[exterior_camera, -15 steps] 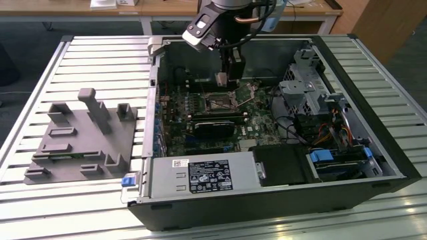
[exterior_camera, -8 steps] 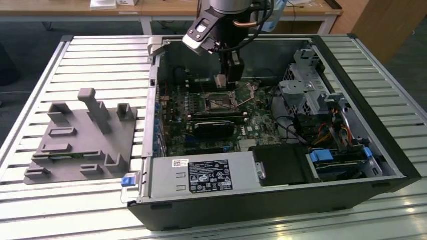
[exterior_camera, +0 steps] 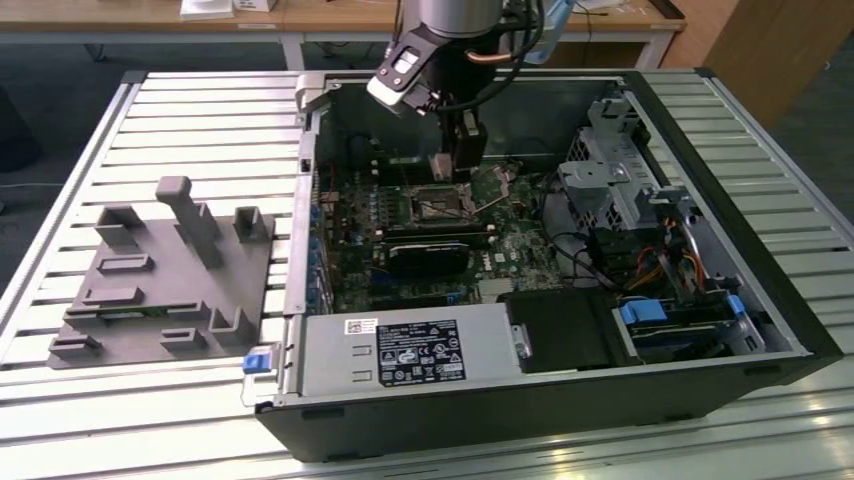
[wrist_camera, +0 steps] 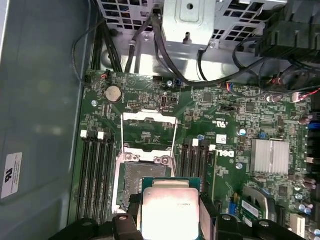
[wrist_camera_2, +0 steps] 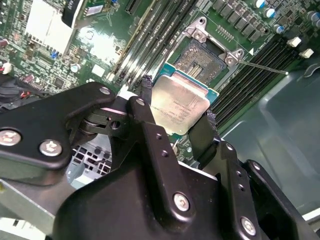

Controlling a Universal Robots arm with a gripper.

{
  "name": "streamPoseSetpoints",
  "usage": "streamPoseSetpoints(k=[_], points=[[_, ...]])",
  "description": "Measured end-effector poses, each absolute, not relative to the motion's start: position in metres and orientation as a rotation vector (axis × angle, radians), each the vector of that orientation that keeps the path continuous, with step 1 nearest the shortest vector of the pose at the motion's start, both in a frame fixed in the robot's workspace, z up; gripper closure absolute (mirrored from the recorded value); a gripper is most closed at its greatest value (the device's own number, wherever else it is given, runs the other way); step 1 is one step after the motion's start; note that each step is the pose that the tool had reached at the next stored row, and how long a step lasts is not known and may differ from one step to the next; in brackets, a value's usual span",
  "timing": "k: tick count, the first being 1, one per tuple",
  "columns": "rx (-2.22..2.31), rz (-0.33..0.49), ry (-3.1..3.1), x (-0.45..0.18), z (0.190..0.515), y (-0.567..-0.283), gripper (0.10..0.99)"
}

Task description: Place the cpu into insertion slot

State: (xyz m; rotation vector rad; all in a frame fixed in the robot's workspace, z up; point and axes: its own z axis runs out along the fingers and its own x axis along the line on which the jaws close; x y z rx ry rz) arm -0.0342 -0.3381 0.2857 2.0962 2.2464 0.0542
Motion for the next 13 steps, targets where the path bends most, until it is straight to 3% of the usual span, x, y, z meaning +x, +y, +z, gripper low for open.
streamPoseSetpoints(k=[13], points=[[2.096,0.054,2.246,-0.0337,0.2759,-0.3335,0.545]])
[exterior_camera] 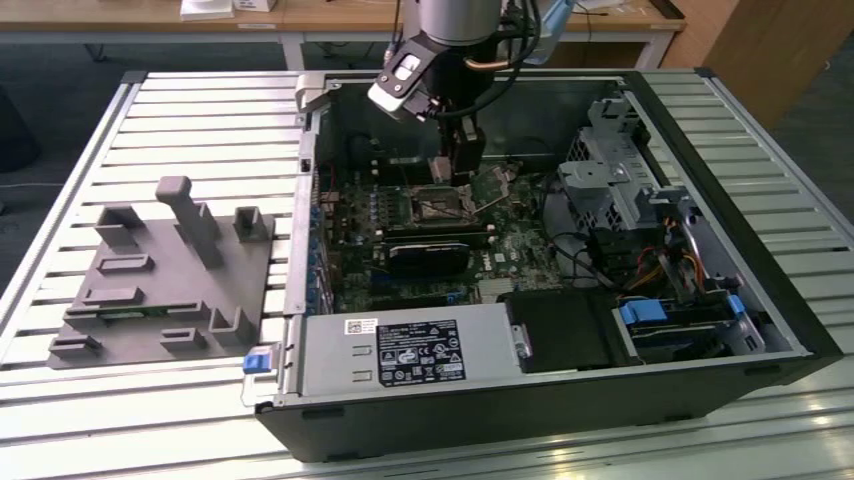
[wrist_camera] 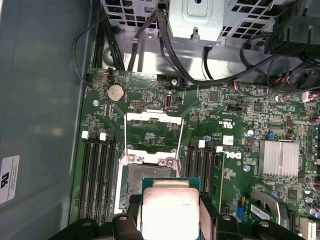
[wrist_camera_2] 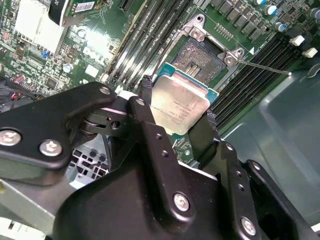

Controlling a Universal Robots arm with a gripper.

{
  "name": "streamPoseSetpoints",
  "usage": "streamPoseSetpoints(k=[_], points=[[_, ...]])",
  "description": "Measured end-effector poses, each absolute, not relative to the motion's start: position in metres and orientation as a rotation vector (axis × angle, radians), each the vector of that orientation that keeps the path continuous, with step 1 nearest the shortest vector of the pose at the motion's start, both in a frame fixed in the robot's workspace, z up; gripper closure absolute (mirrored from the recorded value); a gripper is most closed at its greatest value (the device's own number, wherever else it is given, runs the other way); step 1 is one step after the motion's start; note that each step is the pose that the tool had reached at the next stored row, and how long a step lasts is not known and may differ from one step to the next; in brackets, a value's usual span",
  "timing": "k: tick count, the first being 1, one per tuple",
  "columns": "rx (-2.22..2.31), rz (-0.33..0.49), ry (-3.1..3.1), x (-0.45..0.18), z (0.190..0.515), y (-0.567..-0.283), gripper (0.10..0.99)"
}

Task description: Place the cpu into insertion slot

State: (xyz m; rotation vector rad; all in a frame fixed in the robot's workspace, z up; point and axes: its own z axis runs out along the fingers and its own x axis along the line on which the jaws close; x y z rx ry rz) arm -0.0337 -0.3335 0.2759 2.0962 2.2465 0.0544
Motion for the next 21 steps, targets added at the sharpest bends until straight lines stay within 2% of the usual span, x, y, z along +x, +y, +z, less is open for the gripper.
streamPoseSetpoints(k=[21], points=[[2.096,0.054,2.246,-0.034,0.258,-0.324,0.545]])
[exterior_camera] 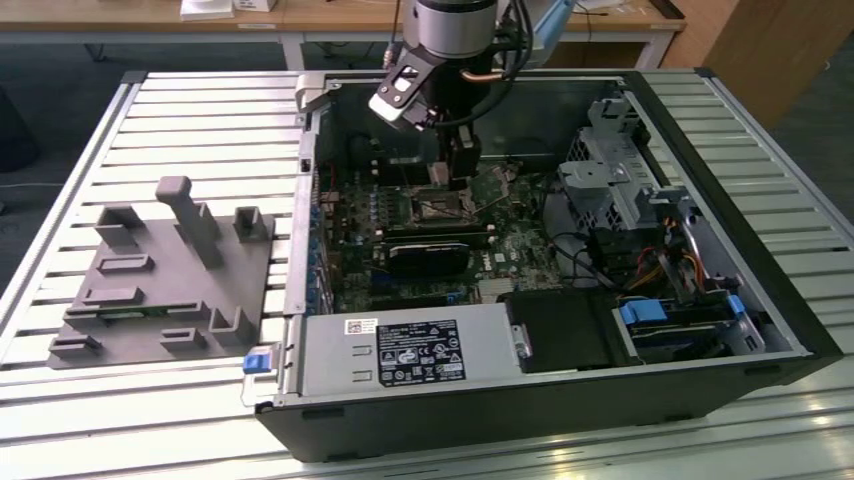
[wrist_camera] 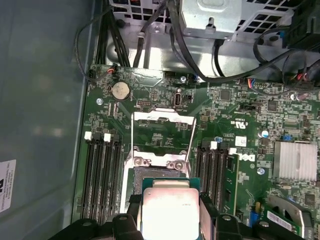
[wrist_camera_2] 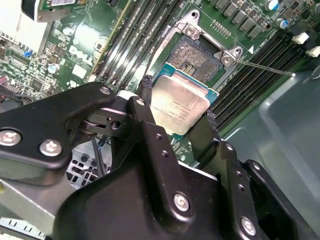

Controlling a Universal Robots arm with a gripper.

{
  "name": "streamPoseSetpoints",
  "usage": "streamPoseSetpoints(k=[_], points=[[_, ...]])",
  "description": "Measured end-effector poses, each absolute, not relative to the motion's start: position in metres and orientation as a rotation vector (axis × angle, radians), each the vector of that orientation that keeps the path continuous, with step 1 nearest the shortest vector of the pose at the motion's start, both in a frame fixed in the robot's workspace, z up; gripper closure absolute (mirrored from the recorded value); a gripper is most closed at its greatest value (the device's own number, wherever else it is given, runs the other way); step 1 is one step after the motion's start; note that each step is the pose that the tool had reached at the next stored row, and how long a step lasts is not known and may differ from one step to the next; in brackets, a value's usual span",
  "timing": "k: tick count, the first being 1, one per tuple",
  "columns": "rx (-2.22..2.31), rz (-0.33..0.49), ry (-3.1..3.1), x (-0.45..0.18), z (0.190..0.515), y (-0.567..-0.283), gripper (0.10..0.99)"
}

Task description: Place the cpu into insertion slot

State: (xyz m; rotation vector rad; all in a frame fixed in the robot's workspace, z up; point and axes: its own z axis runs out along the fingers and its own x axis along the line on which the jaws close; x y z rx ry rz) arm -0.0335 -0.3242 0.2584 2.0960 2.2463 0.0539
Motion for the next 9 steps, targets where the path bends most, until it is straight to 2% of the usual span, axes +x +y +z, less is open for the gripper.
streamPoseSetpoints(k=[9], points=[[2.096,0.054,2.246,-0.033,0.246,-0.320,0.545]])
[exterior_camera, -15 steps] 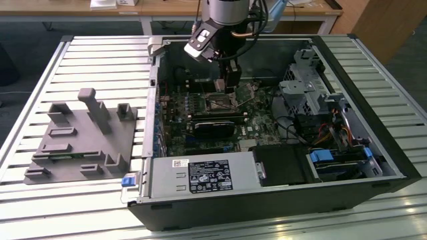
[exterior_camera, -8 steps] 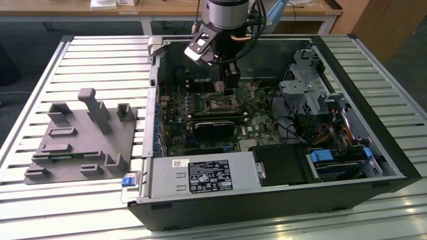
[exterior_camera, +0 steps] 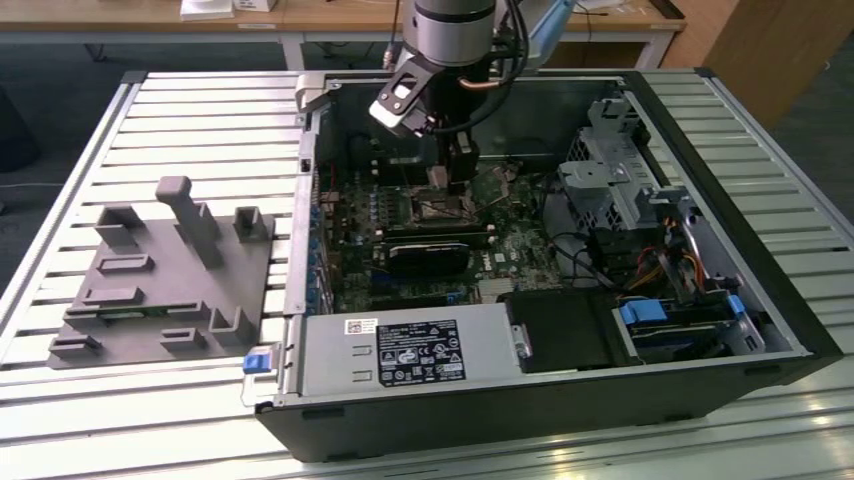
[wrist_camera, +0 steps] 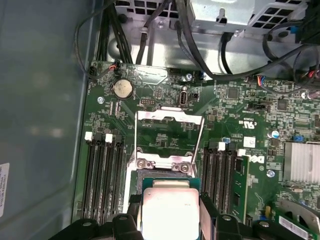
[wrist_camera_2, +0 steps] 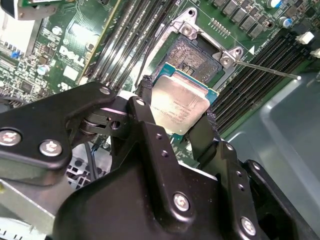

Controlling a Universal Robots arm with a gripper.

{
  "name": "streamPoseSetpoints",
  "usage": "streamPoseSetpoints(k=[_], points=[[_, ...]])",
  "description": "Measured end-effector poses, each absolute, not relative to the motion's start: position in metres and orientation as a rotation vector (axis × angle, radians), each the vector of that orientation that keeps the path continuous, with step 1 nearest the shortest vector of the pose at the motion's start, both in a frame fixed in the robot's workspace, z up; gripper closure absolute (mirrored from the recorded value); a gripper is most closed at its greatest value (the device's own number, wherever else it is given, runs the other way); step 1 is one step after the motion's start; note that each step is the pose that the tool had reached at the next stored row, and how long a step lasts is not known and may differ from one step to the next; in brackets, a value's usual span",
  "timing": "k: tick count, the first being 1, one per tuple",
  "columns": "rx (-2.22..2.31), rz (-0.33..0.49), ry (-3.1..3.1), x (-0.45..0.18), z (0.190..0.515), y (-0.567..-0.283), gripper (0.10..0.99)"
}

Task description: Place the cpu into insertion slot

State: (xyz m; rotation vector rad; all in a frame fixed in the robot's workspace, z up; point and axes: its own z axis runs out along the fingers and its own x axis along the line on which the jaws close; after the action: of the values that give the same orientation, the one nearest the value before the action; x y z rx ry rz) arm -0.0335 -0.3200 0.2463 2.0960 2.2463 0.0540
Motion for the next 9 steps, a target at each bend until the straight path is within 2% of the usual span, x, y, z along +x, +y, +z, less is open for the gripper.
streamPoseSetpoints(k=[9], points=[[2.096,0.054,2.246,-0.0337,0.2354,-0.3199,0.545]])
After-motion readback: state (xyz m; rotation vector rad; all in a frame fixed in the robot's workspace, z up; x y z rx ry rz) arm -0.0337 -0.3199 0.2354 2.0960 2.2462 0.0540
